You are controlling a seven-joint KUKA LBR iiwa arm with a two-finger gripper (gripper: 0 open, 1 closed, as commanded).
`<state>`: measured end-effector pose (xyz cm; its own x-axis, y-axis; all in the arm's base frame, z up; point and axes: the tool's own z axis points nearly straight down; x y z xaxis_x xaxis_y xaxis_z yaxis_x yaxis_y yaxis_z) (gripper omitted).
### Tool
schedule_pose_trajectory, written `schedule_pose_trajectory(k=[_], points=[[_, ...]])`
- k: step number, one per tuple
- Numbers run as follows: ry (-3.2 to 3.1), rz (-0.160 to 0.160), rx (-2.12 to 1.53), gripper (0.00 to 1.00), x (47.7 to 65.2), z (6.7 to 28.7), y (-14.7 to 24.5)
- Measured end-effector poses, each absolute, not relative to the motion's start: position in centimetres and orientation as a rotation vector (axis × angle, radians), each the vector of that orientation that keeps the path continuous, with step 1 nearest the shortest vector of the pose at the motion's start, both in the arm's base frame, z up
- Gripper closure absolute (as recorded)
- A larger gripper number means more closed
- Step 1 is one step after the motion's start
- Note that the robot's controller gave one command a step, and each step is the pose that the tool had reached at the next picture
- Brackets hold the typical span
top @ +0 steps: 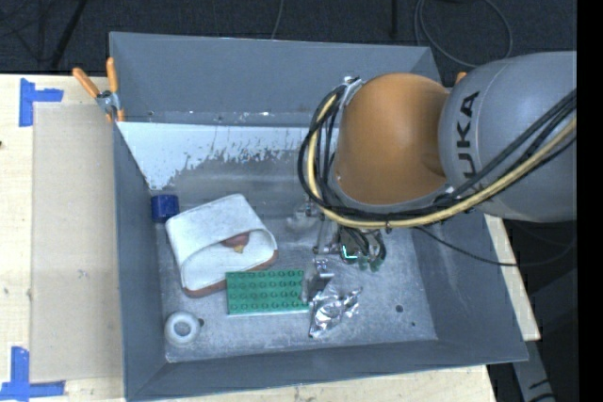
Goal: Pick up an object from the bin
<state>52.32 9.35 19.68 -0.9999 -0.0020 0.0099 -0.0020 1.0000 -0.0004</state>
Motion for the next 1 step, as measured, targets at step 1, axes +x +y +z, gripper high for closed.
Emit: schedule_pose_trajectory(k=[1], points=[[-3.146,-0.002,-0.020,0.00,52.74,7.32,9.36]])
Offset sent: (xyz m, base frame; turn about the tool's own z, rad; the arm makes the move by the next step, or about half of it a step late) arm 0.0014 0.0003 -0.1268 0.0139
